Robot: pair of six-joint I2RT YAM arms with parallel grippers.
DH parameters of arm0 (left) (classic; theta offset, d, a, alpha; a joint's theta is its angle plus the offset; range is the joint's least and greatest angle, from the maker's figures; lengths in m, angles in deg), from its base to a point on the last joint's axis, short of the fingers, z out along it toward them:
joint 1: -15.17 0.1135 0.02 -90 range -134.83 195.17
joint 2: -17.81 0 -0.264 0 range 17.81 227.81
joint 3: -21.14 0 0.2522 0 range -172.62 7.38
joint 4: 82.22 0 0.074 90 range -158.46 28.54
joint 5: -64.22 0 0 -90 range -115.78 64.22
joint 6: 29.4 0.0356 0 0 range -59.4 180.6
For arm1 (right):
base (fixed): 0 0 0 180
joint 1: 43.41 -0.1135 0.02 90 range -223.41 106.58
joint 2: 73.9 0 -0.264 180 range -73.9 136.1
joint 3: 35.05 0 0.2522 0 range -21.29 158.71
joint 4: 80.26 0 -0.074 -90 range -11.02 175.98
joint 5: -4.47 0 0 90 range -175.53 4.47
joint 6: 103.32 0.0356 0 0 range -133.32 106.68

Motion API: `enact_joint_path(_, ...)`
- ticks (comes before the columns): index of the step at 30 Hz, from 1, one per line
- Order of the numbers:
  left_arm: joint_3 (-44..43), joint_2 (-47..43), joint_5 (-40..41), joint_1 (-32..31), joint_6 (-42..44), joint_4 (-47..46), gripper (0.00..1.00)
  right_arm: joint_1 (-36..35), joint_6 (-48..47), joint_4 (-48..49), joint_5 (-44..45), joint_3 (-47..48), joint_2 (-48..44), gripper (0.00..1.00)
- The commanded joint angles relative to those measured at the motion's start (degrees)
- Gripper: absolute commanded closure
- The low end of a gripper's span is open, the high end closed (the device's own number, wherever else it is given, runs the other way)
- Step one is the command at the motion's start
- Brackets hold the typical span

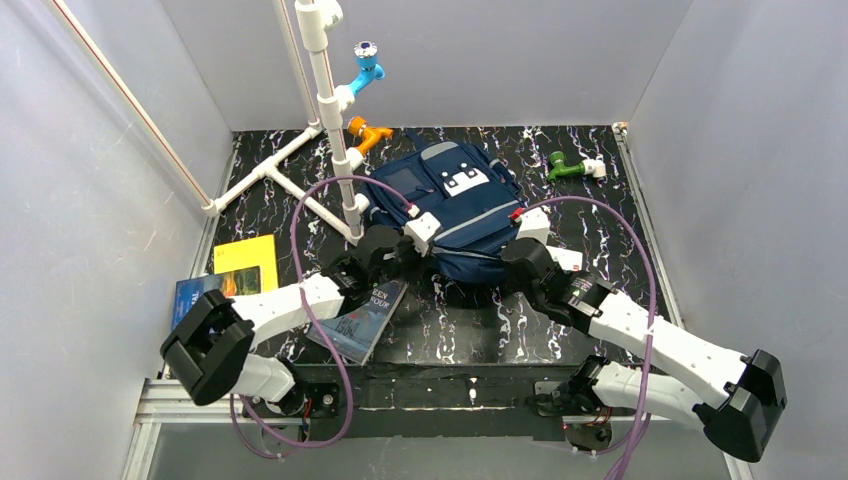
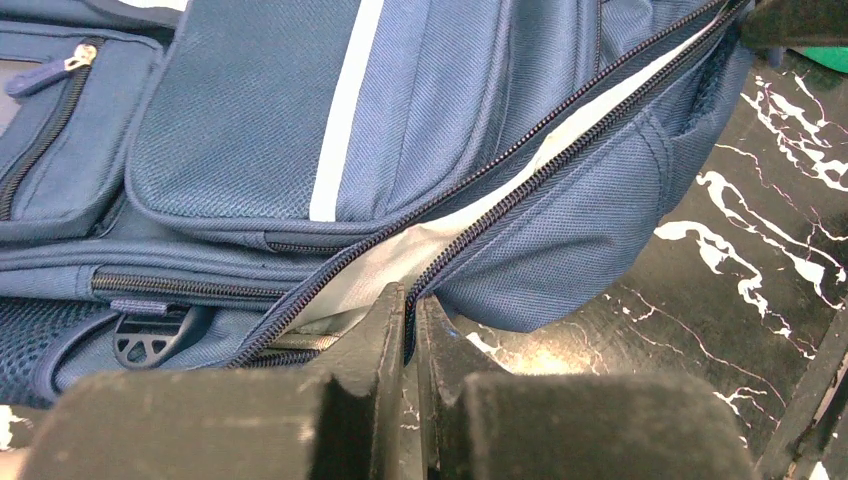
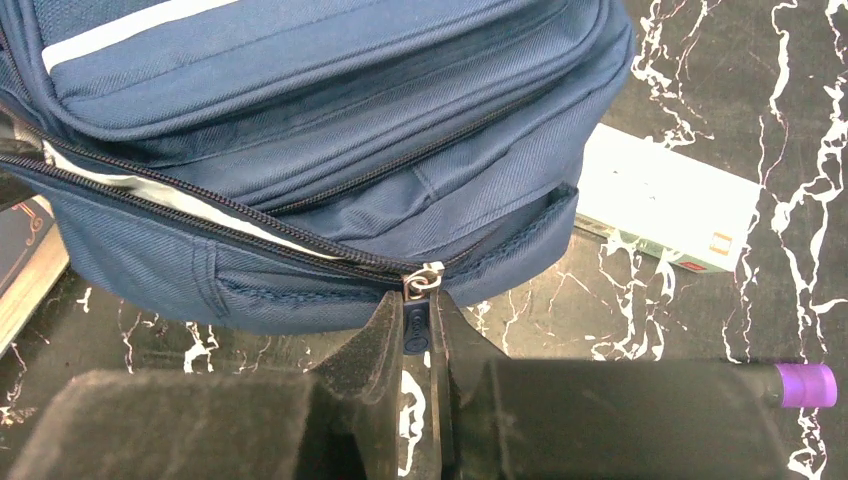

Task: Pack the student bag
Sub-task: Unzip the student bag at the center of the board.

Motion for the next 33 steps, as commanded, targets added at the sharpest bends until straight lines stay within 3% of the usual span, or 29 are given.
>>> enact_joint_path(1,2.2,-5.6,3.4,2.6,2.5,3.0,1.0,0.5,-0.9,-6.8,7.5,3.1,-1.7,0.99)
enact_joint_path(6,3.6,-7.2,-5.2,2.5,1.4,4.0,0.97,0.5,-6.7,1.0,-9.9,1.8,-5.9,0.99)
enact_joint_path(9,3.9,-10.4,-7.1,-0.2,0.5,4.1,0.68,0.5,-8.0,1.1,-16.0,2.8,-5.6,0.99)
enact_joint_path(11,3.4,-13.5,-6.4,-3.5,1.3,5.1,0.54,0.5,-8.8,0.3,-18.6,4.0,-4.5,0.99)
enact_joint_path(16,-1.9,-14.6,-2.4,-9.4,3.8,9.1,0.43,0.5,-9.9,1.6,-21.2,4.4,-4.0,0.99)
enact_joint_path(17,-3.3,-13.5,-1.9,-10.2,4.4,9.5,0.38,0.5,-9.9,1.7,-21.5,4.5,-4.0,0.99)
enact_joint_path(28,-12.2,1.1,-3.2,-13.1,7.7,9.1,0.36,0.5,-9.1,1.6,-23.5,5.5,-5.5,0.99)
enact_joint_path(33,-12.3,4.7,-1.7,-13.1,7.1,7.4,0.43,0.5,-9.1,2.0,-24.7,5.7,-5.8,0.99)
